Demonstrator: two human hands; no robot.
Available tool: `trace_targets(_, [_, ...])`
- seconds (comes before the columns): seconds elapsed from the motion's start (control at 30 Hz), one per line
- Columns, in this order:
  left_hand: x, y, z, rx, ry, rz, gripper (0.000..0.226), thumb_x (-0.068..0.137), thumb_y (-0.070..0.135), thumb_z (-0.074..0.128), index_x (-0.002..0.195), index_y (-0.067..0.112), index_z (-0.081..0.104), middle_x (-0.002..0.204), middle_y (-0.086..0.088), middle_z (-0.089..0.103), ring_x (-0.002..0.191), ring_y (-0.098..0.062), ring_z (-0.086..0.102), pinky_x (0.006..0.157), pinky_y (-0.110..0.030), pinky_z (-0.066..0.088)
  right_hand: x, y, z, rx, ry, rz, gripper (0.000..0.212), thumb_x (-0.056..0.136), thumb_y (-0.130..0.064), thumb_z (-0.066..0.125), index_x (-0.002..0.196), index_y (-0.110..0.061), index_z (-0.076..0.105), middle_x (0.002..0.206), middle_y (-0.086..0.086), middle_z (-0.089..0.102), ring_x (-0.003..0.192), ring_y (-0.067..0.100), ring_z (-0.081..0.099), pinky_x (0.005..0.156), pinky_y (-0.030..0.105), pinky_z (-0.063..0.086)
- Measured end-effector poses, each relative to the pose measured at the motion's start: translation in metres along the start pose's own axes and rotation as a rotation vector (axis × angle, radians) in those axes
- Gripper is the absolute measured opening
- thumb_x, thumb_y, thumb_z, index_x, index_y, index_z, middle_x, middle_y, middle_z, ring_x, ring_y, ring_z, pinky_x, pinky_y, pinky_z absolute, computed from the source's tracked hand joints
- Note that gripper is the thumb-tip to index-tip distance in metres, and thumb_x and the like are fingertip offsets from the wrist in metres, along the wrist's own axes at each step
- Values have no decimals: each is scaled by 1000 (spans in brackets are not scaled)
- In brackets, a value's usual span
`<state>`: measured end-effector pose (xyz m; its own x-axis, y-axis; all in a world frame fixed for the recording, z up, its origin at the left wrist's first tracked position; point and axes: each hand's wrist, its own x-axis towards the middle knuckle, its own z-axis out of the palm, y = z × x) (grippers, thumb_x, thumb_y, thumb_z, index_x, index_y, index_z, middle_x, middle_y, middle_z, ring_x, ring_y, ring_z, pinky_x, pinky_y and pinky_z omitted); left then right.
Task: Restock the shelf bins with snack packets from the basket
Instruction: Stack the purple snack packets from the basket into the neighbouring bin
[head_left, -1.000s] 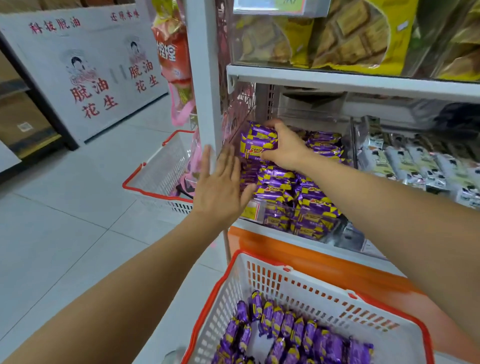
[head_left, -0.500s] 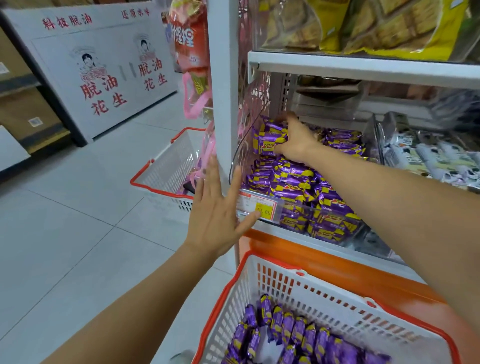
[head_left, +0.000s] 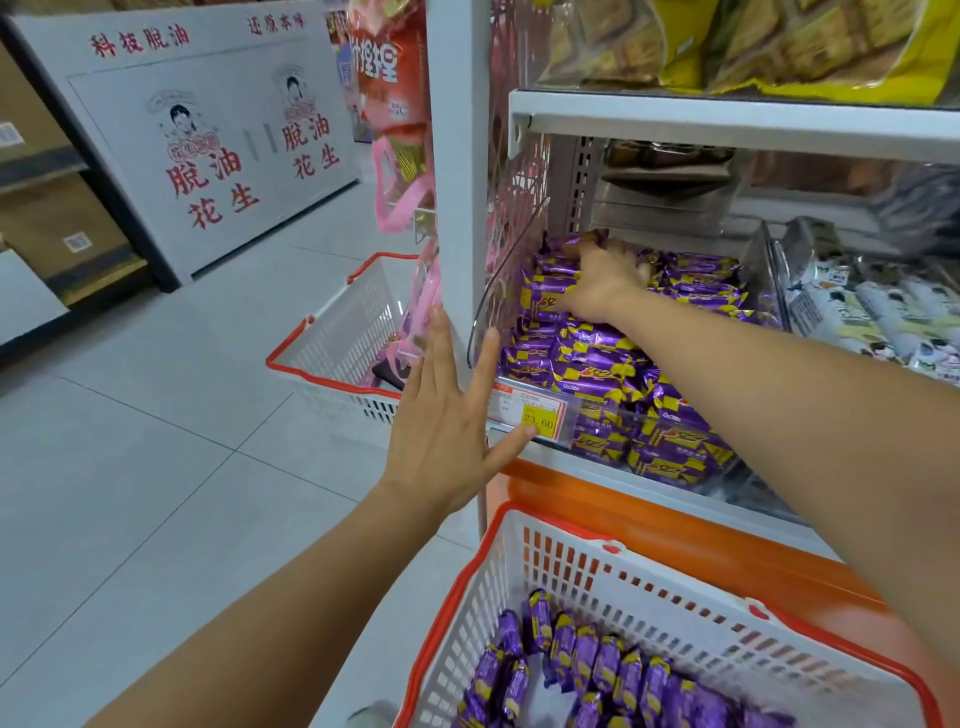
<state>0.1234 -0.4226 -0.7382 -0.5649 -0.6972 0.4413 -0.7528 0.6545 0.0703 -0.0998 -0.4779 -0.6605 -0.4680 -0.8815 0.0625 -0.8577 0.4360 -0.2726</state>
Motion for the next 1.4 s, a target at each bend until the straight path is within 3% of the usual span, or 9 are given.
trace_targets(0.3, [0,1,1,6,-9,-8,92,86,78,18,156,21,1,158,-25,-15,149,-36,2,116,-48,28,-2,-2,-2,9,87,-15,60,76,-40,80,124,-13,57,124,9,60,121,29,52,103,43,34])
trace_targets(0.47, [0,1,2,18,2,-1,92,86,78,19,156,21,3,158,-26,-12,149,-37,3,116,-47,28,-9,3,0,-94,71,-210,63,93,-50,54,147,-25,36,146,13,41,133,32,39,106,46,31])
trace_targets(0.67, [0,3,0,33,-25,-26,93,85,79,16,156,22,-3,158,-24,-16,149,-36,0,117,-46,26,-28,-1,-12,-290,-248,-269,62,99,-56,32,154,-33,15,163,10,-1,148,34,9,116,52,17])
trace_targets(0.8, [0,2,-2,33,-34,-20,93,85,79,16,156,22,-1,158,-25,-15,149,-36,2,117,-46,28,-34,-1,-18,-143,-170,-302,47,99,-50,41,142,-34,40,158,16,17,142,37,22,113,53,26])
trace_targets(0.87, [0,2,-1,26,-26,-16,93,85,79,17,156,21,0,158,-25,-13,149,-36,4,116,-46,29,-36,-1,-19,-138,-257,-291,47,98,-59,34,134,-36,52,159,14,15,146,36,14,115,55,19])
trace_targets(1.0, [0,2,2,4,-2,-3,92,87,76,21,156,18,5,158,-28,-10,149,-37,5,115,-47,30,-42,1,-16,-219,-371,-206,67,95,-68,13,148,-34,37,162,3,-14,149,25,-10,118,49,0])
trace_targets(1.1, [0,1,1,2,-12,6,92,87,76,21,156,18,2,157,-27,-13,149,-37,0,116,-48,29,-48,-6,-21,-188,-346,-132,78,95,-68,12,155,-18,15,162,2,-14,149,21,-10,118,42,-2])
trace_targets(1.23, [0,2,1,9,-14,3,92,87,77,20,156,18,1,157,-27,-15,149,-37,-1,116,-47,29,-48,-16,-20,-206,-347,-66,87,92,-73,14,155,-16,-7,162,4,-14,149,23,-11,118,38,-3])
trace_targets(1.4, [1,2,-1,31,-70,-22,94,84,79,14,155,21,-7,156,-24,-23,149,-36,-5,117,-46,26,-39,-14,-11,-228,-337,-83,87,91,-74,12,155,-17,0,162,3,-16,149,22,-13,118,40,-5])
